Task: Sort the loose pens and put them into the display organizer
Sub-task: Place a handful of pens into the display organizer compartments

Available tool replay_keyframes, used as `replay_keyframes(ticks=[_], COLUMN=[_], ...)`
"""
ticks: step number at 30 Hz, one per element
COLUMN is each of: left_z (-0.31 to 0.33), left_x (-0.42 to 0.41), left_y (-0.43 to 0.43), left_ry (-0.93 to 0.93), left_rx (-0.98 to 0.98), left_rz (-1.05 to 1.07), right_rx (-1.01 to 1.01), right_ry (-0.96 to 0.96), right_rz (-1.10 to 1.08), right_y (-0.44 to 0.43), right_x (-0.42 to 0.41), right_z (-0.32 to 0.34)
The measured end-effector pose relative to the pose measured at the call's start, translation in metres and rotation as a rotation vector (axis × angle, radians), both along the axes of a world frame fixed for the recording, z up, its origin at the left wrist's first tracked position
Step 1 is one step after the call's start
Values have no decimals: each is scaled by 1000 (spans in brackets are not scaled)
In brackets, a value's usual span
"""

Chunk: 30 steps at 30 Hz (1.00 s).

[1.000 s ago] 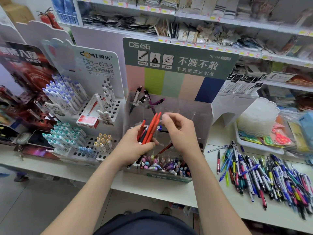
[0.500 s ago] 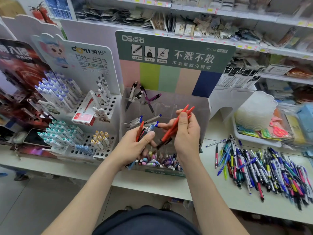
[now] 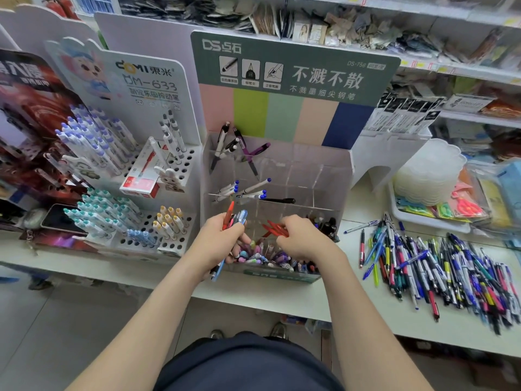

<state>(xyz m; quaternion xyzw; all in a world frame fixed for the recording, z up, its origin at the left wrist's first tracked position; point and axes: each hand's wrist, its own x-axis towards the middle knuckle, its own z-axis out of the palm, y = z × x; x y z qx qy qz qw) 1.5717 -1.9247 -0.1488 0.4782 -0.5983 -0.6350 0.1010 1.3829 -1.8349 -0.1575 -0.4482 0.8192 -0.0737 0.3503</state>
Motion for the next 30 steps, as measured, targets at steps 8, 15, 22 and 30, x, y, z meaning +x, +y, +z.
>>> replay_keyframes(ticks=[8,15,22,30], left_z=[-11,-8,-9,-7], left_x=[2,2,0,-2], left_y=[-3,-3,-5,-5], left_ry=[-7,-41,-23,7], left_rx=[120,121,116,136], left_rz=[-30,-64,-98,-174], right_rx=[-36,-219,-333,-712], right_ry=[111,88,121,175], right_rz=[-6,-111,-132,-255], right_y=[-12,1,5,14], right_x=[1,-3,-4,12], right_z=[-11,-6,-11,-16])
